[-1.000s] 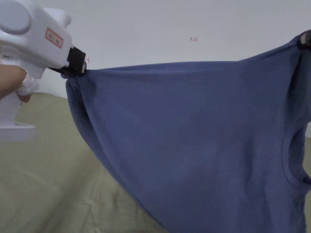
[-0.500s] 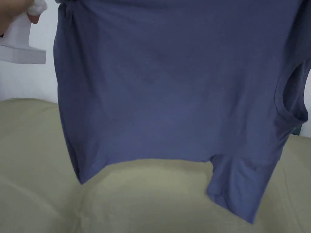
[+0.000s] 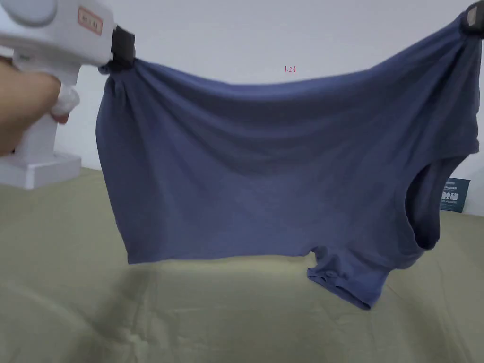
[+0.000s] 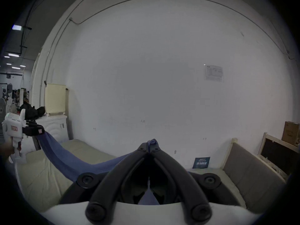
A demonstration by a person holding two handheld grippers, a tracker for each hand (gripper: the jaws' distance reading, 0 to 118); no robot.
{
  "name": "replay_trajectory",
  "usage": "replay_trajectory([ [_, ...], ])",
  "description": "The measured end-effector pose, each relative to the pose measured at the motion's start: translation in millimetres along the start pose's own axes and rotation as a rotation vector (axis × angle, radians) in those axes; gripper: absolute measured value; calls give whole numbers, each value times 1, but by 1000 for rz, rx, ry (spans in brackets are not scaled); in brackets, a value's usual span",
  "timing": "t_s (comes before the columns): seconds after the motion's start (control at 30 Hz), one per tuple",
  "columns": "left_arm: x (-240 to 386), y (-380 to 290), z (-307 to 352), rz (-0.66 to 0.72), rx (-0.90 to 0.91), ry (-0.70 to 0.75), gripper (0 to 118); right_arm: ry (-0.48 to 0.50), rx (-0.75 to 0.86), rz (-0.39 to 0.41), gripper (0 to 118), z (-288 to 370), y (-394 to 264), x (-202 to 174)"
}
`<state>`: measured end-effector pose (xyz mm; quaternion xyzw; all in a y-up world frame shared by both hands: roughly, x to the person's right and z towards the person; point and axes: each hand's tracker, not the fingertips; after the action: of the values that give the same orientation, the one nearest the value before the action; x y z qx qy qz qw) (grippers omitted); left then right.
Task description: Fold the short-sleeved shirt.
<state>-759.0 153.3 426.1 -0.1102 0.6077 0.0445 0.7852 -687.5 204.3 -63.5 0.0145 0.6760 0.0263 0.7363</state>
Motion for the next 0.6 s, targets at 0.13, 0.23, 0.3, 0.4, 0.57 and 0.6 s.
replay_trajectory([
  [0.13,-20,-20,-6,-27,-24,-17,12,66,-27,45,0,39,-25,-12],
  [0.23,-7,-44,26,-17,-55,-37,12,99,-60,69,0,72,-42,-14],
  [0.3,-12,-58,38,-15,-82,-41,12,104,-87,84,0,89,-53,-11],
  [0.4,-11,-86,65,-29,-107,-62,12,105,-134,86,0,129,-74,-22],
  [0.57,-16,-149,104,9,-172,-108,12,121,-177,49,0,182,-123,-24],
  [0.6,-16,-159,111,27,-188,-112,12,133,-184,42,0,184,-132,-19],
])
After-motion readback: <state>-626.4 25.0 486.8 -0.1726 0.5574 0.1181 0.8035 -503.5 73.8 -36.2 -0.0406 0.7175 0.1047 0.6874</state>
